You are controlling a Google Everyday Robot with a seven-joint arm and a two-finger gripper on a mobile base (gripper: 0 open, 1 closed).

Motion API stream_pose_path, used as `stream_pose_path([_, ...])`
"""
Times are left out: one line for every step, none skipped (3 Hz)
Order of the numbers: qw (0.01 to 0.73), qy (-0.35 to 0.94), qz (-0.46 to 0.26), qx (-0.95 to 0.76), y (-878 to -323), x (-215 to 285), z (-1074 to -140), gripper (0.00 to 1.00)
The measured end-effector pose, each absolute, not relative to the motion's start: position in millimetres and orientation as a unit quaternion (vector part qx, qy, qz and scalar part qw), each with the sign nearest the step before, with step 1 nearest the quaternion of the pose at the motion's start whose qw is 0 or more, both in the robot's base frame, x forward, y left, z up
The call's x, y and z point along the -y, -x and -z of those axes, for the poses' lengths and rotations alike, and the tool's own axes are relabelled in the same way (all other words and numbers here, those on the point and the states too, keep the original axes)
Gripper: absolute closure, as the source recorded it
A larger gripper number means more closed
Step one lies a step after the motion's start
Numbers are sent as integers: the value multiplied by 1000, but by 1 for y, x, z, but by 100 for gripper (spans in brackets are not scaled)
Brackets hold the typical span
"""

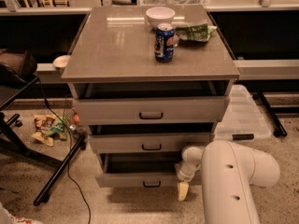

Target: Open bottom drawer

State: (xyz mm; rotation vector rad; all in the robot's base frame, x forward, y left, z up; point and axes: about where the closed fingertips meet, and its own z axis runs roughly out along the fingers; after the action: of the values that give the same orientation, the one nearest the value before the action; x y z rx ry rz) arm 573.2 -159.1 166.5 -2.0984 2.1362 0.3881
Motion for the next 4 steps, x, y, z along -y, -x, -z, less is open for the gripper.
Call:
stream_pose_path([14,660,-156,-735,-539,169,-163,2])
stream_pose_path([-10,645,-166,-746,-522,173,-165,24])
stream_pose_path([-24,635,-165,-755,-509,176,-172,48])
stream_pose_path([-30,628,-166,-760,-499,179,-176,71])
